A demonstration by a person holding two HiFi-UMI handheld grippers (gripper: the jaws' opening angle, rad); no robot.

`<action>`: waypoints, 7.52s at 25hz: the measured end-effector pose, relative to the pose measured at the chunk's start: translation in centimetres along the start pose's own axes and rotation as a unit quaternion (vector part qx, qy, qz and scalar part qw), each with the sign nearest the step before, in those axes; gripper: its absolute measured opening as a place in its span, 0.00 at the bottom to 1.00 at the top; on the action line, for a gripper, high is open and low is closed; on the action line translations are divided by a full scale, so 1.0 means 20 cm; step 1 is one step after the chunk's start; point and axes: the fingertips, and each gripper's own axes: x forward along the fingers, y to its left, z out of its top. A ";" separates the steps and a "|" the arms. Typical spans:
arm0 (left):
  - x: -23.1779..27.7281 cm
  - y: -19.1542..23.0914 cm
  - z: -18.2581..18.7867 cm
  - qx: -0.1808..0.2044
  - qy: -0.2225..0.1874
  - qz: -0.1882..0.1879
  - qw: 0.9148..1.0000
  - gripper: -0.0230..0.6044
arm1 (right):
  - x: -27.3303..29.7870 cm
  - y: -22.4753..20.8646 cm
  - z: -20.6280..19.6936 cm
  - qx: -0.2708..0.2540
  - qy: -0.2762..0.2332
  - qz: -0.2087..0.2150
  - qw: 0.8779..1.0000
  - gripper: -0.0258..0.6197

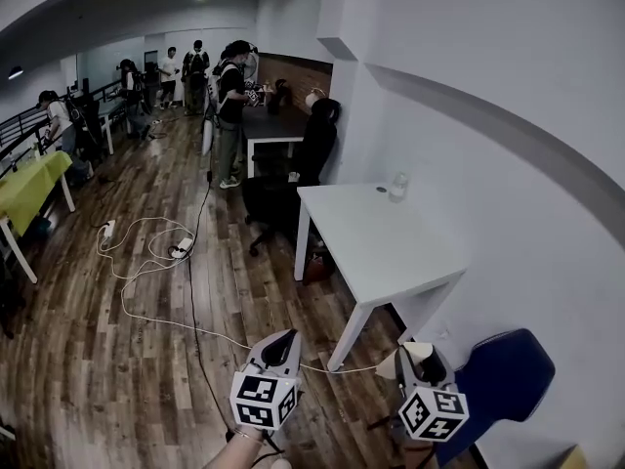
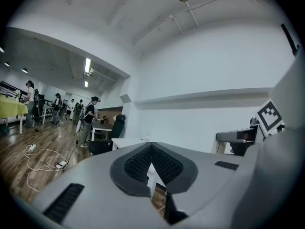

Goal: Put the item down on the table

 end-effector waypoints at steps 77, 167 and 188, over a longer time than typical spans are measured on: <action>1.61 0.47 -0.02 0.006 0.043 -0.002 0.999 0.06 | 1.59 -0.55 0.14 0.015 0.039 -0.024 0.999 0.49; 3.12 1.18 -0.24 0.022 0.160 -0.141 0.977 0.06 | 2.93 -0.73 -0.07 -0.013 0.173 -0.095 0.980 0.49; 3.15 1.28 -0.27 0.022 0.165 -0.118 0.979 0.06 | 3.20 -0.68 -0.16 -0.115 0.249 -0.032 0.961 0.49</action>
